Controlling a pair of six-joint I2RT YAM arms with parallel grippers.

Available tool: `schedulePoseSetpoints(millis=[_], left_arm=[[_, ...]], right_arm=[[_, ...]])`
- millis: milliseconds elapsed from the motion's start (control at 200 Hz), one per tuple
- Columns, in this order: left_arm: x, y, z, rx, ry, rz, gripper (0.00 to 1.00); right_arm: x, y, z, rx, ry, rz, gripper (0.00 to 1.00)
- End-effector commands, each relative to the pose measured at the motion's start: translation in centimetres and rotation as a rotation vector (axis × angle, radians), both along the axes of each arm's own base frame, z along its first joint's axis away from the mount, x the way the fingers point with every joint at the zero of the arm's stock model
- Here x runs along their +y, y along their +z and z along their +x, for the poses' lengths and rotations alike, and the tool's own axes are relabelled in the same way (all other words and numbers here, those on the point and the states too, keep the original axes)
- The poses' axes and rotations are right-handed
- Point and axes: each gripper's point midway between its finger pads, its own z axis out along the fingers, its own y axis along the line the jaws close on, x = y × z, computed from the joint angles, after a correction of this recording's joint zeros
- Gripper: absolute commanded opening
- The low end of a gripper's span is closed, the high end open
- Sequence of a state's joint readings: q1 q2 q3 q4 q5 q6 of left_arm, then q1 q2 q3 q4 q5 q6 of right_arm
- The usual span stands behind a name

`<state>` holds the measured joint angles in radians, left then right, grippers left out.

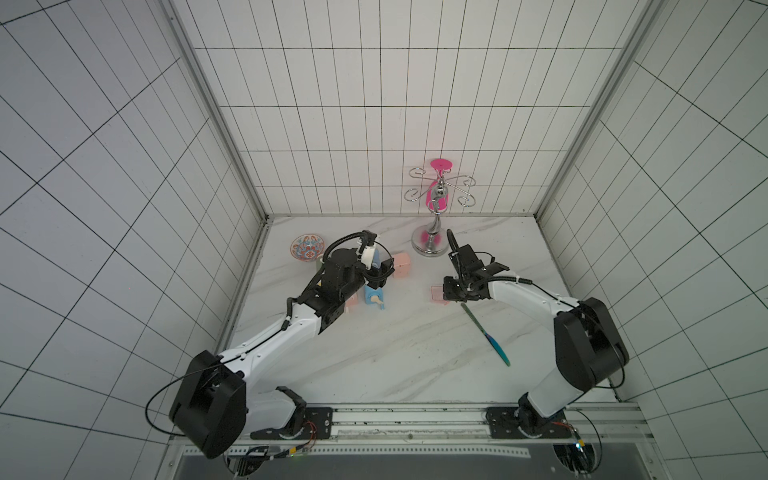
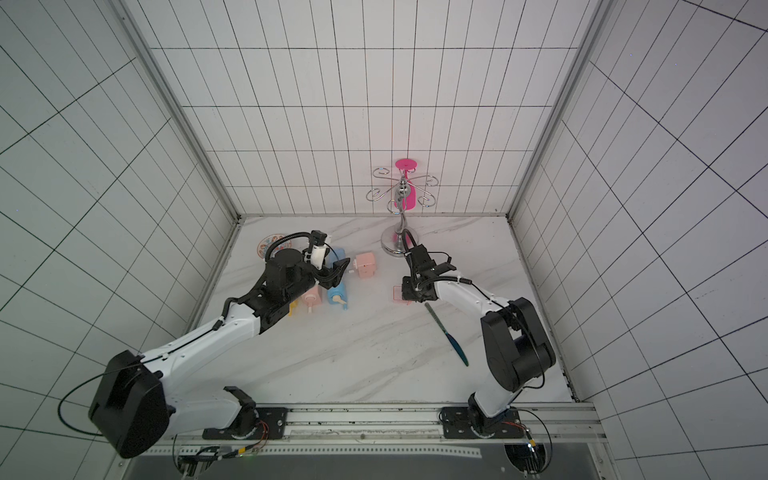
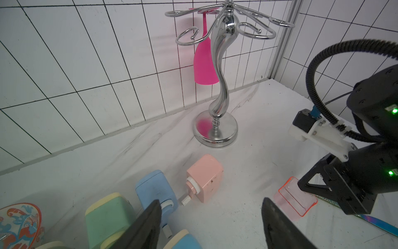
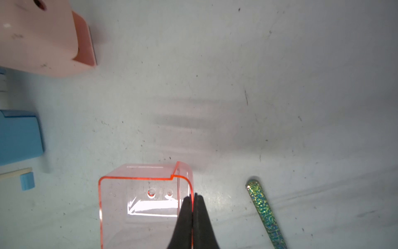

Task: Put the tray back into the pencil sharpener
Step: Place the container at the center of the board.

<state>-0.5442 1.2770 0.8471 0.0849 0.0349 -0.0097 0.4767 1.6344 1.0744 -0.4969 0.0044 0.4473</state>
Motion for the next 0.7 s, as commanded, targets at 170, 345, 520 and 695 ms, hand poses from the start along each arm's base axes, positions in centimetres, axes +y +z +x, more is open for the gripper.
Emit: schedulePoseSetpoints(millis=[170, 345, 520, 695], left_arm=[[0.5, 0.2, -0.8, -0.011, -0.004, 0.02, 0.74], [0.7, 0.1, -1.0, -0.014, -0.004, 0.041, 0.74], [0.8, 0.2, -0.9, -0.015, 0.0, 0.044, 0.74], [0.7, 0.2, -0.9, -0.014, 0.0, 0.046, 0.74]], right_arm=[[-1.2, -1.6, -2.5, 0.039, 0.038, -0.153, 0.0], [-1.4, -2.3, -2.6, 0.054, 0.041, -0.187, 0.01], [-1.3, -2.8, -2.6, 0.066, 0.047, -0.191, 0.01], [-1.3, -3.3, -2.5, 0.076, 0.056, -0.196, 0.02]])
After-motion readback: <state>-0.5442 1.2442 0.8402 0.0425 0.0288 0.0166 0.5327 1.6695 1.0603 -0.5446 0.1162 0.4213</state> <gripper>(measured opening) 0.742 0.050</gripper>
